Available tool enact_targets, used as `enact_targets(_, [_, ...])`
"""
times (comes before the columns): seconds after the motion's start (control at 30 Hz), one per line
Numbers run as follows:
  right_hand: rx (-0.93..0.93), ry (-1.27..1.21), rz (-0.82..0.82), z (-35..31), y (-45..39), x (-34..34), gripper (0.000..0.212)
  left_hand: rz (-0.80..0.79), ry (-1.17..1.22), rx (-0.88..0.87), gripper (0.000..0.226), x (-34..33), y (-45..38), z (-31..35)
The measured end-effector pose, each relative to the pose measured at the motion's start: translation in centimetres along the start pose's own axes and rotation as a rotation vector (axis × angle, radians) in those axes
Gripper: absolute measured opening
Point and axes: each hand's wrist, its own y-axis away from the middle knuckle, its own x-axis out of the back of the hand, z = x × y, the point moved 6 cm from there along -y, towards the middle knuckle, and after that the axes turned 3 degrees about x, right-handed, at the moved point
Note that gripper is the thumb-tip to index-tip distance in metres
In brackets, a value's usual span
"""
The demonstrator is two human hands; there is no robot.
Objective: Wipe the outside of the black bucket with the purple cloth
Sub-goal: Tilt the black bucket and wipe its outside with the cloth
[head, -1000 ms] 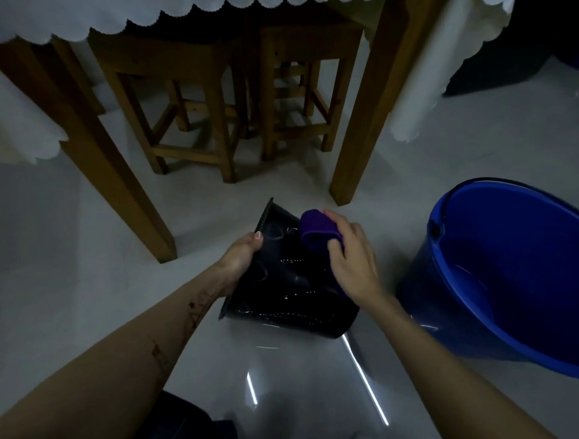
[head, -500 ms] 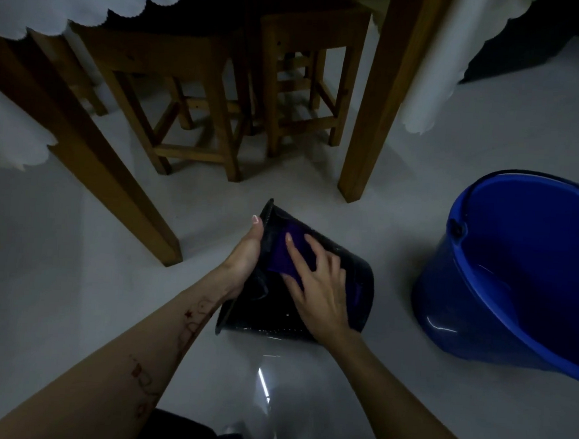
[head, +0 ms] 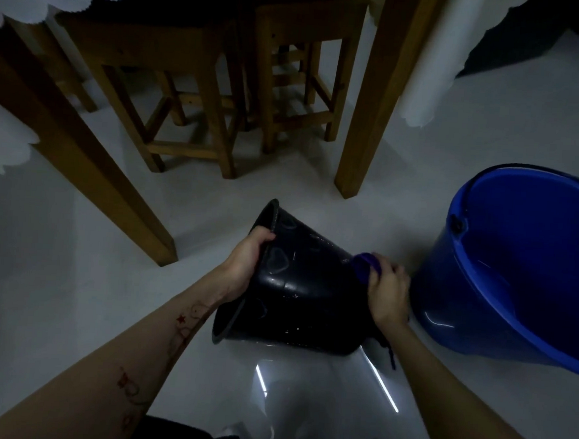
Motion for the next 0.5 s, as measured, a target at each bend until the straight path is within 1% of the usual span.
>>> enact_targets(0.03, [0.067, -0.073, 0.036, -1.7, 0.5, 0.4, 0.039, 0.001, 0.011, 0.033, 0.04, -0.5, 0.0, 0.0])
enact_targets(0.1, [0.207, -0.2, 0.09, -6.1, 2.1, 0.8, 0.044, -0.007, 0.053, 0.077, 0.061, -1.1, -0.1, -0.1])
enact_targets(0.17, [0.371, -0.245, 0.056, -10.5, 4.2, 0.1, 0.05, 0.006, 0.069, 0.104, 0.08, -1.3, -0.2, -0.2])
enact_targets(0.23, [0.527, -0.176, -0.03, -13.4, 6.5, -1.5, 0.057, 0.032, 0.062, 0.094, 0.085, -1.1, -0.6, -0.3])
enact_targets(0.3, [0.611, -0.062, -0.01, -14.3, 7.3, -2.8, 0.061, 0.073, 0.046, 0.065, 0.083, -0.9, -0.7, -0.3])
enact_targets(0.33, [0.594, -0.03, 0.016, -14.1, 6.8, -3.2, 0.061, 0.082, 0.053, 0.057, 0.082, -0.9, -0.7, -0.4])
enact_targets(0.4, [0.484, 0.01, 0.051, -13.4, 4.7, -3.6, 0.057, 0.098, 0.051, 0.036, 0.078, -0.7, -0.6, -0.5])
enact_targets(0.5, [0.312, 0.098, 0.03, -10.3, 1.5, -3.7, 0.045, 0.105, 0.027, 0.037, 0.071, -0.3, -0.3, -0.9])
